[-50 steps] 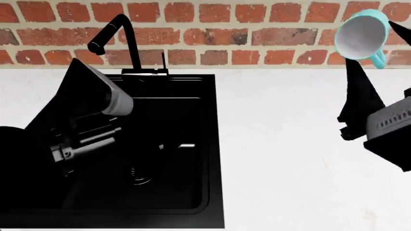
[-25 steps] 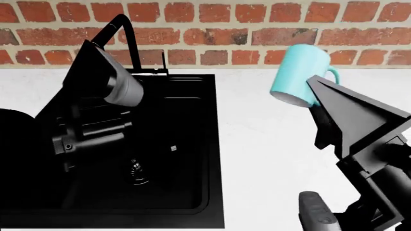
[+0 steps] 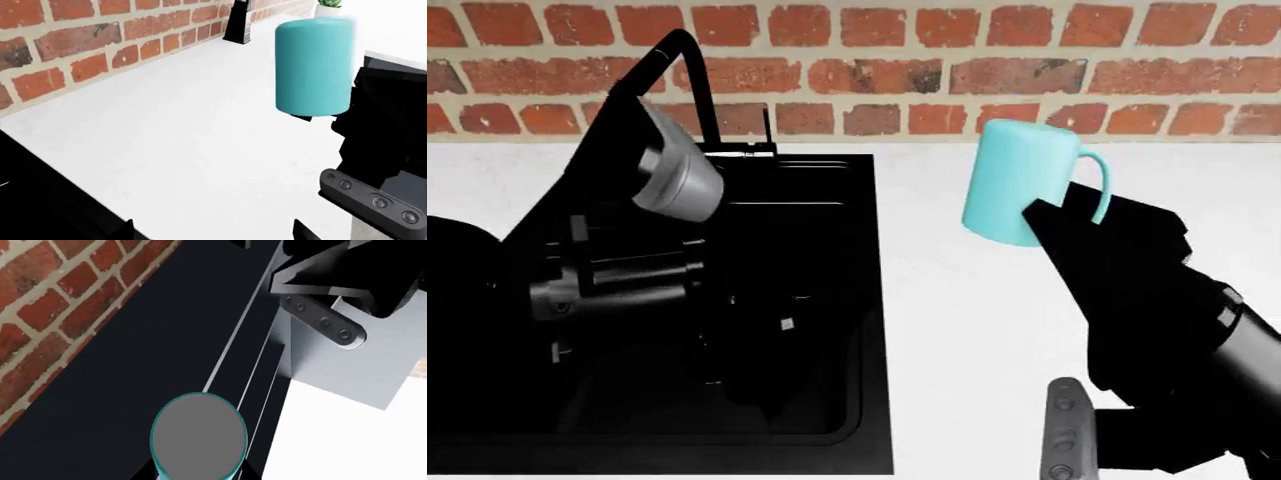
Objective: A wet mug is on the counter and needs to be dried. Pick it up and place it upside down in the open cabinet.
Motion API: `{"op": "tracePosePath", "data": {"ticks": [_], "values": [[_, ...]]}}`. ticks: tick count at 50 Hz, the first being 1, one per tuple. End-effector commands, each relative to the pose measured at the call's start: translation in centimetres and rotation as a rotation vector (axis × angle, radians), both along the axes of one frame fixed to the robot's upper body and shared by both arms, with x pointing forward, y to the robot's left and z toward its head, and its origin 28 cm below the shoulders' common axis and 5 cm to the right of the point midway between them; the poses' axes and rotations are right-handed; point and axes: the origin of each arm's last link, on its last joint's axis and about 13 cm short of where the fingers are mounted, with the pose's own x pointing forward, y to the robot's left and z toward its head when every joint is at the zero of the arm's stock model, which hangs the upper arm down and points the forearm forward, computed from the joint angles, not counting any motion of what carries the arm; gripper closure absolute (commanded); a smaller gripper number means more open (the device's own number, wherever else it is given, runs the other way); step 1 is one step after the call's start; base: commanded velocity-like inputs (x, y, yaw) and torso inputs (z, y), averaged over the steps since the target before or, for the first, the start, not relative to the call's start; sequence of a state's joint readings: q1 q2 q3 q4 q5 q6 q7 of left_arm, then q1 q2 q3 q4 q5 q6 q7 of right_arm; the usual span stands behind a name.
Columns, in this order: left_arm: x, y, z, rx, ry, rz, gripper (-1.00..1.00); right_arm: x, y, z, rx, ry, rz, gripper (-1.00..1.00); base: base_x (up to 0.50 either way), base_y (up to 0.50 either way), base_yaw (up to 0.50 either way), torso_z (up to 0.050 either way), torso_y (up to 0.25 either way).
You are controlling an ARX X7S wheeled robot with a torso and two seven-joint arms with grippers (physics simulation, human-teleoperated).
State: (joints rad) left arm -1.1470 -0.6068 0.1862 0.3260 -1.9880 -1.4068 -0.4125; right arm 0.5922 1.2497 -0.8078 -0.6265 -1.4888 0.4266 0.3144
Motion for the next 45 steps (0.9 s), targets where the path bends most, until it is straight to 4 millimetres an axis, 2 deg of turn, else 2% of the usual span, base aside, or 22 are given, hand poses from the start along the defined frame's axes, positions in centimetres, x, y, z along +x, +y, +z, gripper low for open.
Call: {"op": "tracePosePath", "data": {"ticks": [1,12,20,36,45], "values": [[1.4,-0.2,1.5,-0.038,0.008,0.014,-1.0,-0.2,-0.2,-0.7,-0.077,-0.068,0.014,1.0,0.0,0.0,0.0,0.0,0.0],[0.5,-1.0,2.4,-0.05,0.064,-0.06,-1.0,0.3,-0.2,-1.3,-0.096,-0.085,0.014,1.0,0.0,0.0,0.0,0.0,0.0],[-0.7,-1.7,2.3,-0.065,0.093,-0.155,-1.0,0.7,0.2,-0.9,-0.101,-0.097,0.023,1.0,0.0,0.0,0.0,0.0,0.0],[1.2,-1.4,4.0,-0.124,0.073,-0.092,-1.0,0.0,0.2,-2.1,-0.119,-0.088,0.04,1.0,0.0,0.0,0.0,0.0,0.0],[0.8,-1.7,4.1,-0.129,0.075,-0.112,-1.0,0.1,0.3,-2.4,-0.117,-0.081,0.05,1.0,0.0,0.0,0.0,0.0,0.0]]}}
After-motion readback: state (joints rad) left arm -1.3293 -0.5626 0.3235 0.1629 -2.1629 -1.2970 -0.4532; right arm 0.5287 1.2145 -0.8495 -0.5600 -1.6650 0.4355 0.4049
